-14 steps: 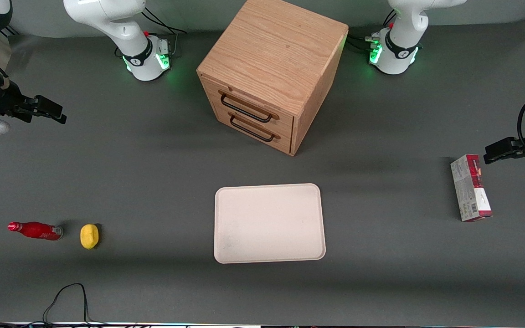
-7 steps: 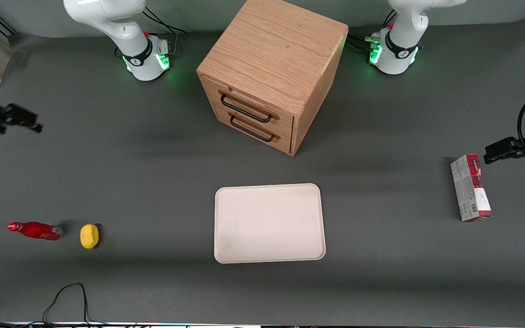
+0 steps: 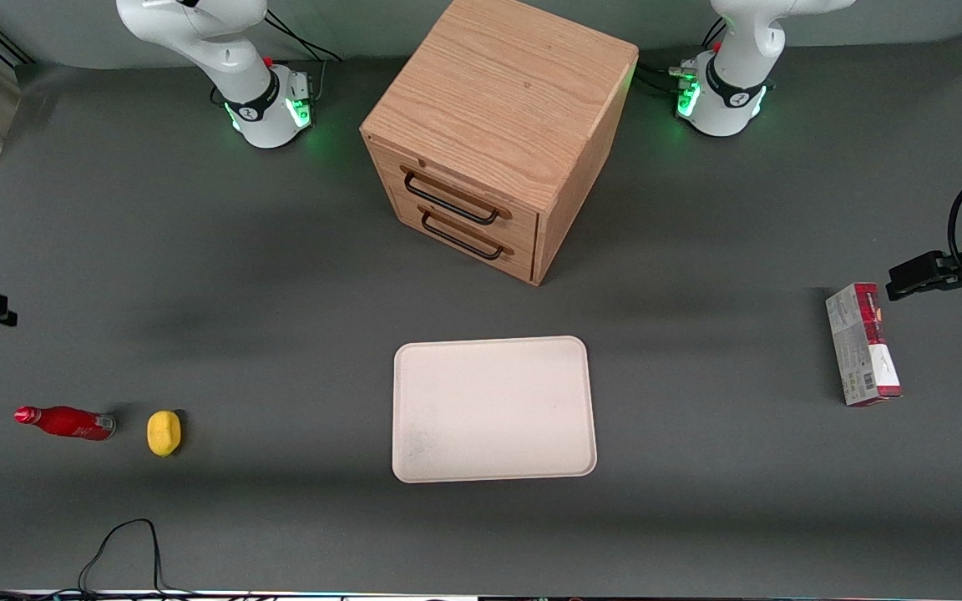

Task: Place coke bottle on tray
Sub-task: 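Move the right gripper down over the red Coca-Cola bottle beside the lemon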

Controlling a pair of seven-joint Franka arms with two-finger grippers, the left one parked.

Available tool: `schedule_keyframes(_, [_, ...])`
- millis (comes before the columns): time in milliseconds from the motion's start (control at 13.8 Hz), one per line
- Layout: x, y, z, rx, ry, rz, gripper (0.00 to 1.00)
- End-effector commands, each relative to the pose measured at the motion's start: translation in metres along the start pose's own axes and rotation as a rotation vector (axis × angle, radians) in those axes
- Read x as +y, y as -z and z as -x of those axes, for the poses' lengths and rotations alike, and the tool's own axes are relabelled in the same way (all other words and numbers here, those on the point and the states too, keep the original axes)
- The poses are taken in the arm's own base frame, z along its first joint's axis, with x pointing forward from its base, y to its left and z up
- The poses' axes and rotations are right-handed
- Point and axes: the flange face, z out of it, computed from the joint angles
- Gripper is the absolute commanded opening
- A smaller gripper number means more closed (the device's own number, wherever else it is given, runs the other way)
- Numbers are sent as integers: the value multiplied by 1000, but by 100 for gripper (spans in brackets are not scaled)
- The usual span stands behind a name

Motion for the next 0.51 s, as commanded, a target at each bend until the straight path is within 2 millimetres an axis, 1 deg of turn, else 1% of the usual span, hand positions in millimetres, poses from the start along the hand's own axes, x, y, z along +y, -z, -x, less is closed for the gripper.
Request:
schedule_keyframes(0, [26,-41,-31,6,40,-6,100])
schedule_keyframes(145, [31,-58,-41,37,47,36,100])
schedule_keyframes(290, [36,-82,-49,54,95,73,99])
schedule_keyframes(362, [41,-93,-50,75,111,72,99])
schedule_keyframes(435, [43,-104,-53,91,120,59,99])
